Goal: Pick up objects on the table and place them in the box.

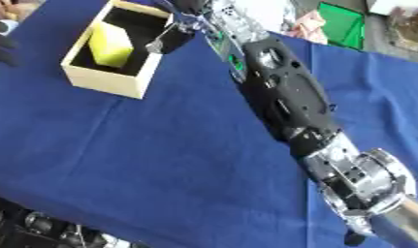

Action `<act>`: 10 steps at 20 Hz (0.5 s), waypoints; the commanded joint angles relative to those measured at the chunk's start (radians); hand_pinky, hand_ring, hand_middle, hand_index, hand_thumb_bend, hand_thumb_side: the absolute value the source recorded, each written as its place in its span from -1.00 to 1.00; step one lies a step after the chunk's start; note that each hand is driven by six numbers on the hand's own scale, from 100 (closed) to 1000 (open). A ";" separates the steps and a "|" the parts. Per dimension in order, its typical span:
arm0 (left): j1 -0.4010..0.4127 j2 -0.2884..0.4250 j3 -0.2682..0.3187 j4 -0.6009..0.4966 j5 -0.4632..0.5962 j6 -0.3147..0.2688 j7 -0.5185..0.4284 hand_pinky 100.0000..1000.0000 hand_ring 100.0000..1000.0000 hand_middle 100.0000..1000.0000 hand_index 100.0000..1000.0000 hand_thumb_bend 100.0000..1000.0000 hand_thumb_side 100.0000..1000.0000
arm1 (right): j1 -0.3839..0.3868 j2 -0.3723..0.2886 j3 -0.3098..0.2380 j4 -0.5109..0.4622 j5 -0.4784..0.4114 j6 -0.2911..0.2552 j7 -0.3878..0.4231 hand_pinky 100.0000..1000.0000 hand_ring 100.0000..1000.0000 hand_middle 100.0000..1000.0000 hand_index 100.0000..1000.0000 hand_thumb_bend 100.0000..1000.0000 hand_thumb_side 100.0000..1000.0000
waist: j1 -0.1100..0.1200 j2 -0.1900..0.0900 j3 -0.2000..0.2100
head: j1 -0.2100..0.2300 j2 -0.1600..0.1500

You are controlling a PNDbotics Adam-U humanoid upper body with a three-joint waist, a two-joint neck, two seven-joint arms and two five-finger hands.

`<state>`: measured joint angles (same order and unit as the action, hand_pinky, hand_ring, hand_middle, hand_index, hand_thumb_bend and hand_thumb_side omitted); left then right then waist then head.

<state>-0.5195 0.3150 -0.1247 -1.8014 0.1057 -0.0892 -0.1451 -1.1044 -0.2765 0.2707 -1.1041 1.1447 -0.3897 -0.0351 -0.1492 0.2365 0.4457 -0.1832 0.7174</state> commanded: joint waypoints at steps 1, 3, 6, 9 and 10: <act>-0.015 0.003 0.002 -0.017 0.005 0.000 -0.003 0.02 0.22 0.24 0.60 -1.00 -0.76 | -0.024 -0.011 -0.001 -0.008 0.027 0.007 -0.049 0.85 0.75 0.91 0.93 0.01 -0.57 | 0.011 -0.019 0.001 | -0.003 -0.014; -0.014 0.003 0.003 -0.016 0.005 0.000 -0.003 0.02 0.22 0.24 0.60 -1.00 -0.76 | -0.024 -0.011 -0.001 -0.001 0.035 0.006 -0.064 0.85 0.75 0.91 0.92 0.00 -0.57 | 0.011 -0.019 0.001 | -0.002 -0.014; -0.013 0.004 0.004 -0.015 0.005 0.000 -0.002 0.02 0.22 0.24 0.60 -1.00 -0.76 | -0.024 -0.013 -0.006 0.004 0.037 0.011 -0.079 0.84 0.73 0.88 0.91 -0.02 -0.59 | 0.012 -0.019 -0.003 | 0.001 -0.016; -0.011 0.007 0.006 -0.013 0.003 0.001 0.001 0.01 0.22 0.24 0.60 -1.00 -0.75 | -0.021 -0.019 -0.021 0.007 0.012 0.033 -0.100 0.79 0.67 0.81 0.88 -0.10 -0.64 | 0.013 -0.018 -0.010 | 0.004 -0.019; -0.009 0.009 0.008 -0.011 0.002 0.002 0.003 0.01 0.22 0.24 0.60 -1.00 -0.75 | -0.019 -0.023 -0.028 0.008 -0.004 0.043 -0.108 0.78 0.65 0.78 0.86 -0.12 -0.64 | 0.014 -0.018 -0.014 | 0.006 -0.020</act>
<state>-0.5188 0.3150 -0.1244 -1.8006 0.1057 -0.0883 -0.1446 -1.1037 -0.2771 0.2589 -1.0903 1.1536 -0.3563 -0.1299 -0.1491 0.2365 0.4306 -0.1795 0.7093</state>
